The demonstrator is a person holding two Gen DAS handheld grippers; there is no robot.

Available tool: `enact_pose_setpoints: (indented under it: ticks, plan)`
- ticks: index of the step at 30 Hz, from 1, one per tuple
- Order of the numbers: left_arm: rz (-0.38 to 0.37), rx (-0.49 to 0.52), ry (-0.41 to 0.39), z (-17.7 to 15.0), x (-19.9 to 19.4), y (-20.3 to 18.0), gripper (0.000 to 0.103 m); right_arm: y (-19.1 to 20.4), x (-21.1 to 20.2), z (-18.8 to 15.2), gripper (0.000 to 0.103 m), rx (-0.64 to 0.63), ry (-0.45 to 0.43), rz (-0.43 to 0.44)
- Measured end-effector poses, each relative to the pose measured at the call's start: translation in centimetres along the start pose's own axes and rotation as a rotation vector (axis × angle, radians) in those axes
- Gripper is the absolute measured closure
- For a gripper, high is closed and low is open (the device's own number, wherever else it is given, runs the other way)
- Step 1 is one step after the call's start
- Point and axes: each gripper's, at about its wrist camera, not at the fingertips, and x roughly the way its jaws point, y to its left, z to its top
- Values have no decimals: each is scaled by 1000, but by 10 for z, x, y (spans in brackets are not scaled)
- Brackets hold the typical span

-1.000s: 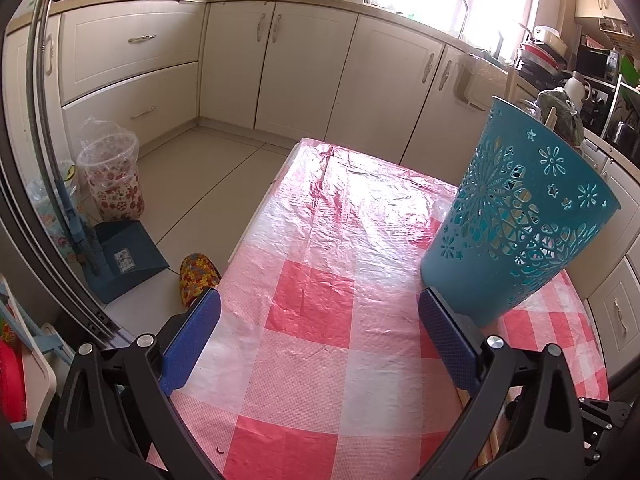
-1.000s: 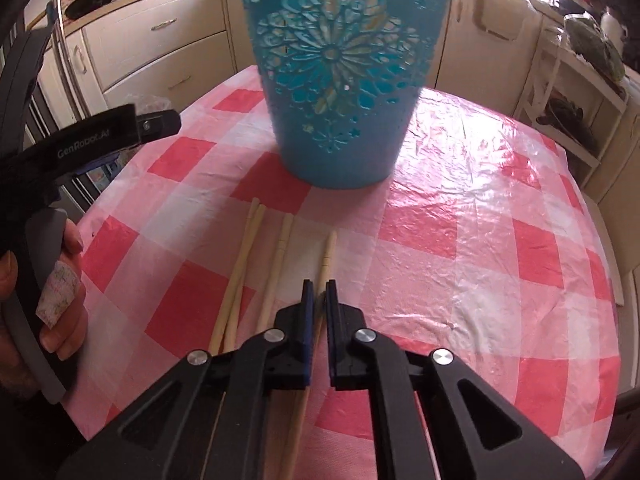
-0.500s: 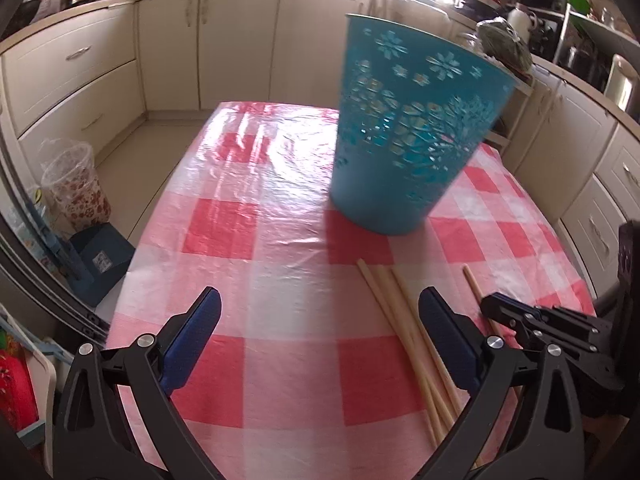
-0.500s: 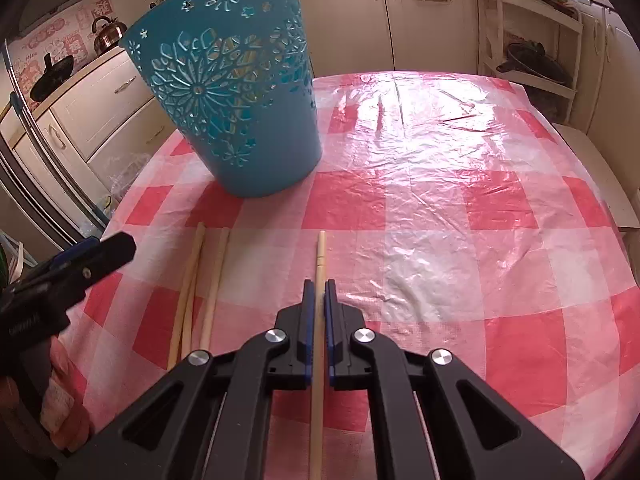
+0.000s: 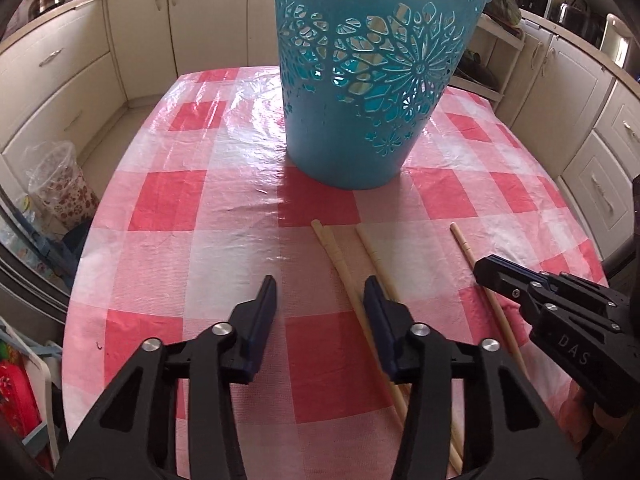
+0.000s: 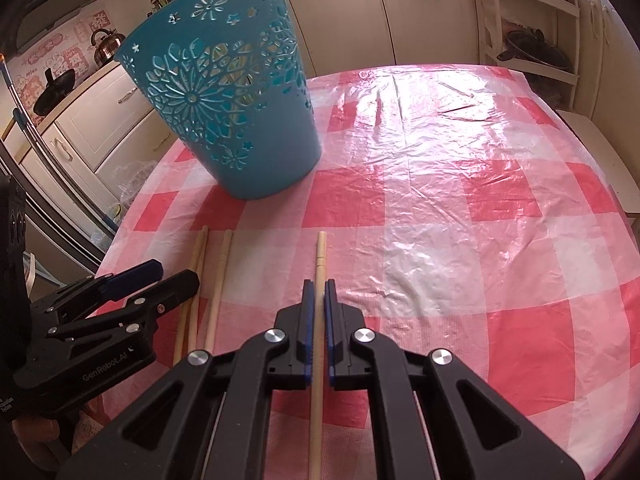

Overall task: Organize utensils
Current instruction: 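Close the left tool on a chopstick while the right tool holds its chopstick, then lift the left tool's chopstick over the basket and lower it inside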

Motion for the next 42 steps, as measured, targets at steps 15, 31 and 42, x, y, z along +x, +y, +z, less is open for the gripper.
enact_pose_setpoints:
  ticks: [15, 31, 42]
  plan:
    - [38, 19, 81, 12, 4, 11, 90, -1, 1, 1, 97, -12, 2, -7]
    - [27, 220, 127, 23, 11, 7, 94, 2, 1, 0, 97, -23, -3, -21]
    - [38, 239, 111, 31, 18, -2, 98, 8, 4, 1, 97, -60, -12, -50]
